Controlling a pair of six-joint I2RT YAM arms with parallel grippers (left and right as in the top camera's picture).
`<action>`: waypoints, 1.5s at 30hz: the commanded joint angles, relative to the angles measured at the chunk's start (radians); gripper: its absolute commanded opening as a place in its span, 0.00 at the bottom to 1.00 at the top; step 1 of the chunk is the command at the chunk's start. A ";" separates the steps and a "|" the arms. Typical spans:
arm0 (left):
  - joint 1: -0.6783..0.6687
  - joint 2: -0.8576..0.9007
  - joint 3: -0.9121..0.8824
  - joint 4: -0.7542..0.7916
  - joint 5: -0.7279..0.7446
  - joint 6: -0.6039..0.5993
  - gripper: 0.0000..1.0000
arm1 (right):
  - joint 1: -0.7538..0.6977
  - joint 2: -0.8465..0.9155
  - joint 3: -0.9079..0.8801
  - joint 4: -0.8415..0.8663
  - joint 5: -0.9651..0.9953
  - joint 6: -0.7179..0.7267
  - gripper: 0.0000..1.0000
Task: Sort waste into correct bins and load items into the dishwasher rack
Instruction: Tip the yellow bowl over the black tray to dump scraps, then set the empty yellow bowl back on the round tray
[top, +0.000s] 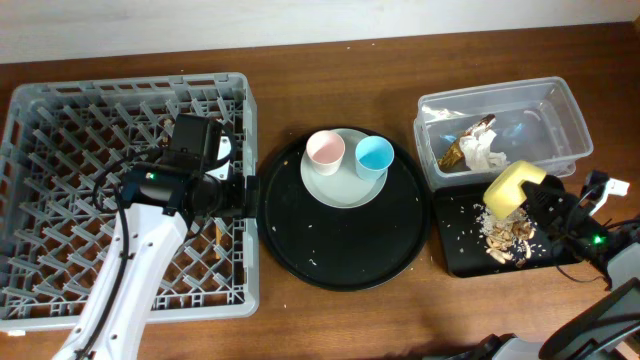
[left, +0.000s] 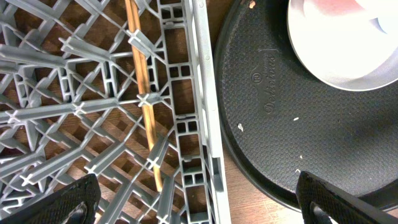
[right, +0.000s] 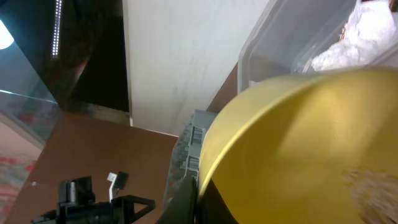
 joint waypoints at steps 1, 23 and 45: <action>-0.001 -0.006 0.010 -0.001 0.011 -0.002 0.99 | -0.008 -0.008 0.003 0.054 -0.044 0.137 0.04; -0.001 -0.006 0.010 -0.001 0.011 -0.002 0.99 | 0.537 -0.519 0.101 -0.128 0.583 0.440 0.04; -0.001 -0.006 0.010 -0.001 0.011 -0.002 0.99 | 1.704 -0.116 0.472 -0.344 1.480 0.212 0.51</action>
